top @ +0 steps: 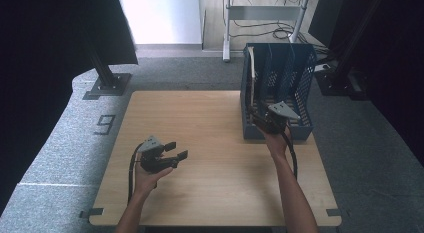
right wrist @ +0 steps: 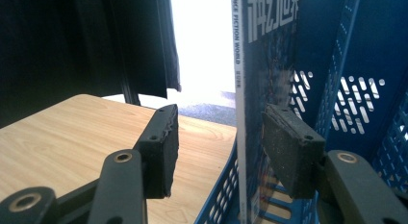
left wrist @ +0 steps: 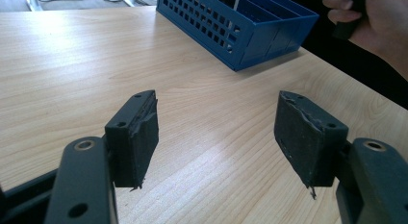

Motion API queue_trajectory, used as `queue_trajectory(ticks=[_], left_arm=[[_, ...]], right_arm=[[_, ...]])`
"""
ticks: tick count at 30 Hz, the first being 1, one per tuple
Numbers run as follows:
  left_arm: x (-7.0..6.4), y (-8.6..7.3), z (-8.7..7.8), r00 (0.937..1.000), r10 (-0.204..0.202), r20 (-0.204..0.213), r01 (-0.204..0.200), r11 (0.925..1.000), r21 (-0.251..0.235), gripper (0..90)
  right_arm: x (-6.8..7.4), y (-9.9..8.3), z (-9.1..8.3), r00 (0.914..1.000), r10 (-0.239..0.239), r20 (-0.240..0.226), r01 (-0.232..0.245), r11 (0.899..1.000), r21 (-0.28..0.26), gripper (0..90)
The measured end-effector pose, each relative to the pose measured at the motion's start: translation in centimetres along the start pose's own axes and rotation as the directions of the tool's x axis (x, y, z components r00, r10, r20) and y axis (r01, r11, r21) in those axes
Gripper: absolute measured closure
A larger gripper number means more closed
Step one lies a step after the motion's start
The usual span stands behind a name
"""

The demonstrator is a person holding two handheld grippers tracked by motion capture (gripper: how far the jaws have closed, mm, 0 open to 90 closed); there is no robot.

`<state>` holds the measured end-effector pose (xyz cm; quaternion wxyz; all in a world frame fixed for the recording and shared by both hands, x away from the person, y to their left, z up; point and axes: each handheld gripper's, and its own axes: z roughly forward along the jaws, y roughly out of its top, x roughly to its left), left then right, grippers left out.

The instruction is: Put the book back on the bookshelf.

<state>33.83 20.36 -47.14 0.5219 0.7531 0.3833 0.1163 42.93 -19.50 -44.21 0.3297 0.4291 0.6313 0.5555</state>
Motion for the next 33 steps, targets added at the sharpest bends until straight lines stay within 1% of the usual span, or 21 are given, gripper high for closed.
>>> queue_trajectory(ticks=[2, 5, 7, 10, 14, 20, 24, 33], left_arm=[[0.0, -0.1, 0.1, 1.0000, -0.001, -0.001, 0.001, 1.0000, 0.004, 32.5], [0.1, -0.1, 0.2, 1.0000, 0.001, -0.003, -0.001, 1.0000, 0.007, 32.5], [0.1, -0.1, 0.2, 1.0000, 0.000, -0.004, 0.000, 1.0000, 0.009, 32.5], [0.1, -0.2, 0.2, 1.0000, -0.002, -0.005, 0.002, 0.9999, 0.013, 32.5], [0.1, -0.3, 0.4, 1.0000, -0.002, -0.005, 0.002, 0.9998, 0.017, 32.5], [0.2, -0.4, 0.5, 1.0000, -0.003, -0.006, 0.003, 0.9997, 0.025, 32.5], [0.2, -0.5, 0.6, 1.0000, -0.004, -0.007, 0.004, 0.9996, 0.029, 32.5], [0.3, -0.6, 0.6, 1.0000, -0.006, -0.008, 0.006, 0.9995, 0.032, 32.5]], right_arm=[[0.2, -0.1, -0.5, 0.9999, -0.002, -0.013, 0.002, 1.000, 0.001, 46.8], [0.6, -0.4, -1.6, 0.9997, -0.001, -0.023, 0.001, 1.000, -0.022, 47.1], [0.9, -0.5, -2.3, 0.9994, 0.004, -0.034, -0.005, 1.000, -0.025, 47.2], [1.3, -0.9, -3.2, 0.9989, 0.000, -0.047, -0.001, 1.000, -0.022, 47.1], [1.7, -1.6, -4.4, 0.9977, -0.004, -0.068, 0.003, 1.000, -0.010, 47.1], [2.1, -2.9, -5.6, 0.9960, 0.000, -0.089, 0.002, 1.000, 0.021, 46.9], [2.2, -3.7, -6.1, 0.9949, 0.005, -0.101, -0.001, 0.999, 0.038, 46.7], [2.7, -5.3, -7.1, 0.9919, -0.001, -0.127, 0.012, 0.996, 0.088, 46.2]])
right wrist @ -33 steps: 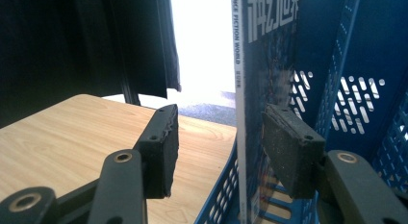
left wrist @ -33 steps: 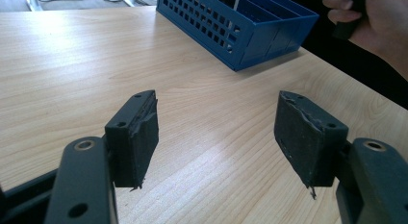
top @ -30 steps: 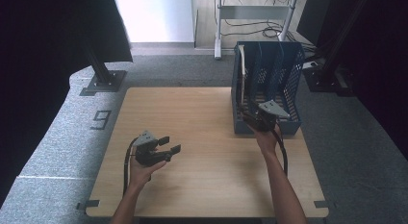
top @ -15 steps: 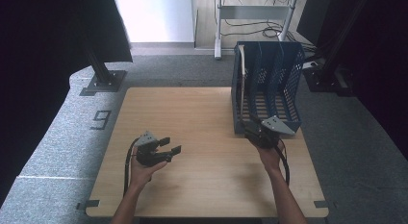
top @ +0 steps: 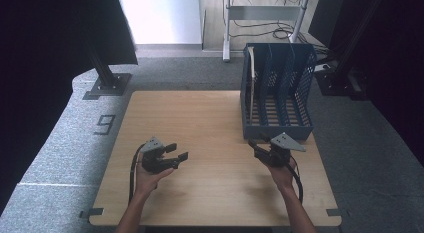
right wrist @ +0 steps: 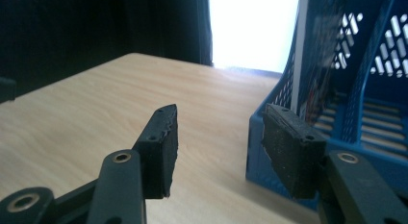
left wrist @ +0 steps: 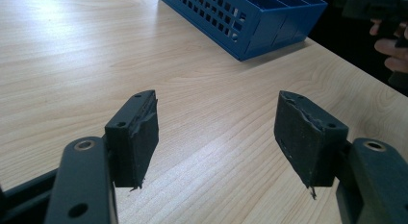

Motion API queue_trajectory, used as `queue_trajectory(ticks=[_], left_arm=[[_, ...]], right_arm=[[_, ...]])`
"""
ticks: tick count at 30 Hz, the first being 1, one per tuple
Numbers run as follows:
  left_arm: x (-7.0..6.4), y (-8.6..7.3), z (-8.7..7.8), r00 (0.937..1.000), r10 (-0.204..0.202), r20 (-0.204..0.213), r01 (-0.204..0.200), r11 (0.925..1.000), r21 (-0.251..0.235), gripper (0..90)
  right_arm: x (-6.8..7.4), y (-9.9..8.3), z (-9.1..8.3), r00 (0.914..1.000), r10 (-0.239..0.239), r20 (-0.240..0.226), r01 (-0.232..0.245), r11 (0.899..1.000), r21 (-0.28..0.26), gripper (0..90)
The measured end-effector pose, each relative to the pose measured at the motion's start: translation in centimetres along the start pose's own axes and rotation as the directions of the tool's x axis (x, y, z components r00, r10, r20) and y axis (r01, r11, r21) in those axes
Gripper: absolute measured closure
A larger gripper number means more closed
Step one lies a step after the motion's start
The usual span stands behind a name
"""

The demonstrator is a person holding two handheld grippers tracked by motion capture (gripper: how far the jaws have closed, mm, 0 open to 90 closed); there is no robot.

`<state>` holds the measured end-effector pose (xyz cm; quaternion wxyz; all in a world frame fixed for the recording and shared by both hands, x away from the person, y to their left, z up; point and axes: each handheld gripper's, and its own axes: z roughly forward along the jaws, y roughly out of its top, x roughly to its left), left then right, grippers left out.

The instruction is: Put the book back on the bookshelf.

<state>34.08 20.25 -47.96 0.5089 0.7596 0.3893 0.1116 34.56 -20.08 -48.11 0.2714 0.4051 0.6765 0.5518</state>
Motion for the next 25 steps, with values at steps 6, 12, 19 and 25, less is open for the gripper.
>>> queue_trajectory(ticks=[6, 12, 19, 25], left_arm=[[0.0, -0.1, 0.2, 1.0000, -0.001, -0.003, 0.001, 1.0000, 0.004, 32.5], [0.0, -0.2, 0.2, 1.0000, 0.001, -0.004, -0.001, 1.0000, 0.009, 32.5], [0.0, -0.2, 0.2, 1.0000, 0.004, -0.005, -0.004, 0.9999, 0.011, 32.4], [-0.1, -0.2, 0.3, 1.0000, 0.006, -0.006, -0.006, 0.9998, 0.017, 32.3]], right_arm=[[0.4, -1.2, -0.3, 0.9998, 0.002, -0.019, -0.001, 0.999, 0.033, 45.9], [0.9, -2.2, -0.2, 0.9992, -0.006, -0.041, 0.009, 0.998, 0.066, 45.8], [1.1, -2.3, -0.1, 0.9987, -0.009, -0.050, 0.014, 0.997, 0.082, 45.3], [0.8, -2.3, -0.2, 0.9990, -0.009, -0.043, 0.012, 0.997, 0.082, 45.0]])
